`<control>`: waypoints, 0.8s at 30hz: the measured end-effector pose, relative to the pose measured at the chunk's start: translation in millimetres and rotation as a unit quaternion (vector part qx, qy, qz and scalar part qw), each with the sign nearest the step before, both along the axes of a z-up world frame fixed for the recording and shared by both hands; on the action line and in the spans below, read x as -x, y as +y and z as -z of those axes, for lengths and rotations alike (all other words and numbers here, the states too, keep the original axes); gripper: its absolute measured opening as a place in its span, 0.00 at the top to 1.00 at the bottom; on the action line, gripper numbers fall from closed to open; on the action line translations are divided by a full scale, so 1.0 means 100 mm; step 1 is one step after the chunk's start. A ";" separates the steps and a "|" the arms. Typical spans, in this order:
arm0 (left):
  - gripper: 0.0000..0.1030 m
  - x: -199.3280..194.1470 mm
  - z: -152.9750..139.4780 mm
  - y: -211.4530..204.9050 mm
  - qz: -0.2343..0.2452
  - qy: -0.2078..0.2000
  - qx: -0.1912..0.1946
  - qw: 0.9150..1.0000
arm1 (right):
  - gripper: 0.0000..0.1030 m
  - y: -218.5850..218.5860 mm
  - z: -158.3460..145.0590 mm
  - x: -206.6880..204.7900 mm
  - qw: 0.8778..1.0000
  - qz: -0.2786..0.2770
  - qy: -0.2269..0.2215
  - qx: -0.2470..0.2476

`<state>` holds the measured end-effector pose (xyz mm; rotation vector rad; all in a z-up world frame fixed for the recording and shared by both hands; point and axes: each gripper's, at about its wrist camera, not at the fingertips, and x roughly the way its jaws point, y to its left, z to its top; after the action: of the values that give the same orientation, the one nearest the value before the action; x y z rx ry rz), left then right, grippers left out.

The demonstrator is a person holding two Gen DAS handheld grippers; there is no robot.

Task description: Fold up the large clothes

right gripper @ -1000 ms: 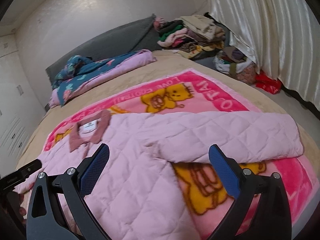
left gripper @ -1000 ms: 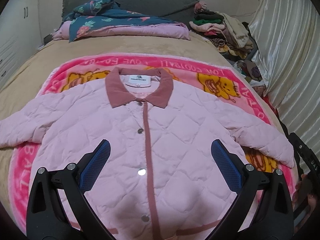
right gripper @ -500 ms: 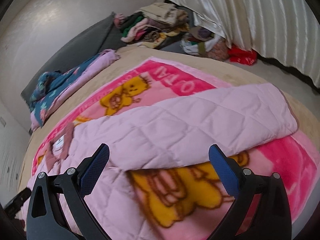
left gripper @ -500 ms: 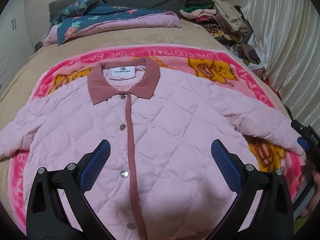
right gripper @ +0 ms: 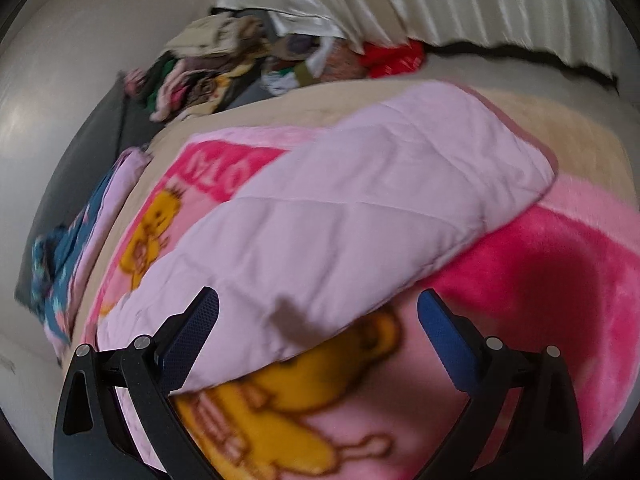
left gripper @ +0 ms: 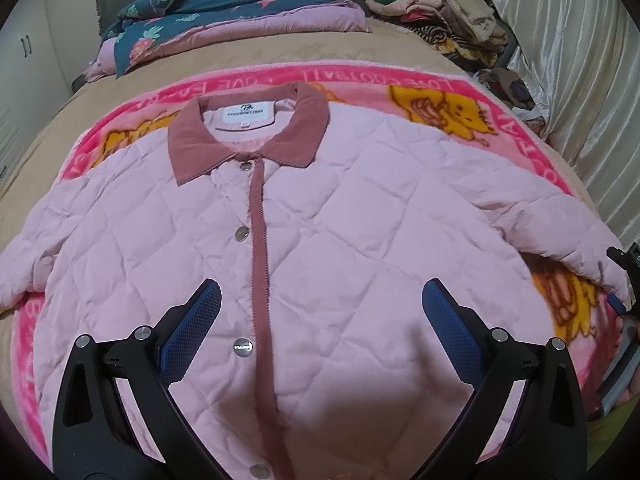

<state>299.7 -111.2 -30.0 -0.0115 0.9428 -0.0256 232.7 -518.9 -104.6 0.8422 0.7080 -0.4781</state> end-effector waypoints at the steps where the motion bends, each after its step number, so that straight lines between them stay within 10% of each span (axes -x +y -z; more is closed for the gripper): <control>1: 0.08 -0.02 0.03 0.03 -0.004 0.002 0.000 1.000 | 0.04 -0.05 0.04 -0.01 1.000 0.008 0.001 -0.007; 11: 0.08 -0.17 0.02 0.42 -0.047 -0.001 0.011 0.999 | 0.04 -0.51 0.26 -0.16 0.997 0.069 -0.011 -0.032; 14: 0.08 -0.22 -0.03 0.54 -0.061 -0.012 0.013 0.998 | 0.22 -0.57 0.23 -0.21 0.996 0.090 -0.010 -0.017; 16: 0.08 -0.25 -0.05 0.64 -0.071 -0.016 0.009 0.997 | 0.57 -0.59 0.15 -0.26 0.996 0.087 -0.020 -0.010; 24: 0.08 -0.32 -0.31 0.97 -0.099 -0.037 0.016 0.994 | 0.75 -0.15 -0.65 -0.53 0.988 -0.030 -0.070 0.133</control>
<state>331.9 -14.3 0.6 -0.1332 0.8629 0.1414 285.3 -533.8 -39.3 0.5946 0.5248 -0.4431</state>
